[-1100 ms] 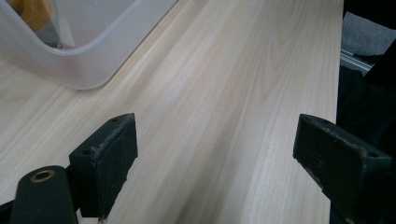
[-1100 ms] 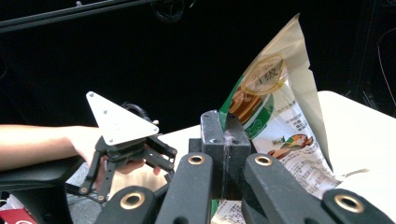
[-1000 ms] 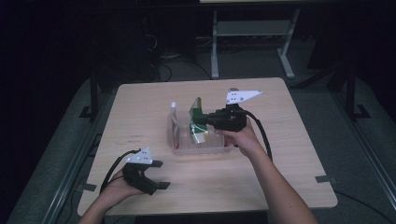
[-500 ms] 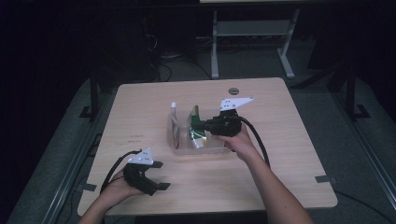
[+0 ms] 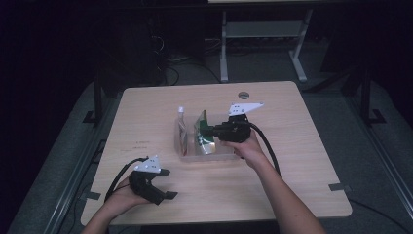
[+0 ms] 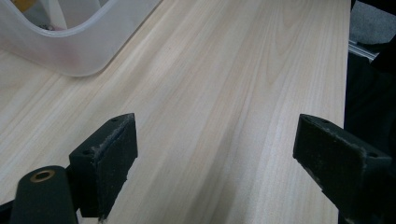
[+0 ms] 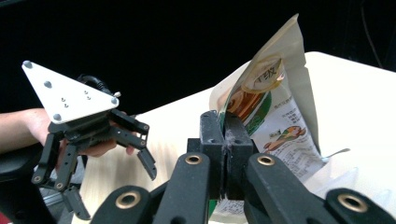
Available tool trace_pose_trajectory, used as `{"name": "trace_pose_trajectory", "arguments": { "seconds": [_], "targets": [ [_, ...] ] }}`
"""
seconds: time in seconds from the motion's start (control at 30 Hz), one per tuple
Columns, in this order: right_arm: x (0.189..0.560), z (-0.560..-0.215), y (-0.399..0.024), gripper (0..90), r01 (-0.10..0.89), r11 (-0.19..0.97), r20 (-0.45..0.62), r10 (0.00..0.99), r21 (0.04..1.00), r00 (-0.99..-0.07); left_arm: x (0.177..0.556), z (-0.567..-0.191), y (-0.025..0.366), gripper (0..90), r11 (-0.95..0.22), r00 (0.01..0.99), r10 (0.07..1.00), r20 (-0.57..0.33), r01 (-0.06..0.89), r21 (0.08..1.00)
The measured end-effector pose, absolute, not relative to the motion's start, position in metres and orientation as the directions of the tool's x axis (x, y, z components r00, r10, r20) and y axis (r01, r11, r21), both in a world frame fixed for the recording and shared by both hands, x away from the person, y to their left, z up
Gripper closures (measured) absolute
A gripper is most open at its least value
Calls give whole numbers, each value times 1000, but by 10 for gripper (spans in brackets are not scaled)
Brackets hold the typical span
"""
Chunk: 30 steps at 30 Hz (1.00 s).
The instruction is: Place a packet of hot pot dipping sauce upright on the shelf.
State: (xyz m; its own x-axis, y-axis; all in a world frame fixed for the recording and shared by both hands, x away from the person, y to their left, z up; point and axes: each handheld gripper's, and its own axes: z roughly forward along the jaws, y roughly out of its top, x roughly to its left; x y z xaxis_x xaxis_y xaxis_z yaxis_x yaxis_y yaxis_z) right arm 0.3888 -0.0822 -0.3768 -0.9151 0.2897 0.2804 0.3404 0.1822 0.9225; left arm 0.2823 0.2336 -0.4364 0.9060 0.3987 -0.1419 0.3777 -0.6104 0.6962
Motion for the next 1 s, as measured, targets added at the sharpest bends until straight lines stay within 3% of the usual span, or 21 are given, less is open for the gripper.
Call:
{"name": "trace_pose_trajectory", "arguments": {
  "seconds": [0.17,0.2,0.3,0.4,0.43,0.63,1.0],
  "targets": [
    [389,-375,-85,804,325,188,252,330,927,-910,282,-437,233,134,-613,906,398,-144,380,693],
    [389,-374,-85,732,322,191,245,342,927,-907,282,-437,233,134,-613,906,397,-145,380,693],
    [387,-373,-85,690,314,209,226,356,926,-907,282,-437,233,134,-615,907,395,-143,377,693],
    [385,-371,-84,607,301,231,198,381,925,-903,283,-436,233,134,-613,907,395,-143,376,694],
    [383,-369,-84,531,298,242,187,394,923,-900,283,-436,234,134,-614,908,395,-141,375,695],
    [376,-363,-83,382,292,296,137,449,909,-883,282,-436,234,134,-613,909,394,-139,372,697],
    [370,-363,-93,336,322,342,134,475,883,-870,282,-435,234,134,-608,907,396,-143,376,699]
  ]
}}
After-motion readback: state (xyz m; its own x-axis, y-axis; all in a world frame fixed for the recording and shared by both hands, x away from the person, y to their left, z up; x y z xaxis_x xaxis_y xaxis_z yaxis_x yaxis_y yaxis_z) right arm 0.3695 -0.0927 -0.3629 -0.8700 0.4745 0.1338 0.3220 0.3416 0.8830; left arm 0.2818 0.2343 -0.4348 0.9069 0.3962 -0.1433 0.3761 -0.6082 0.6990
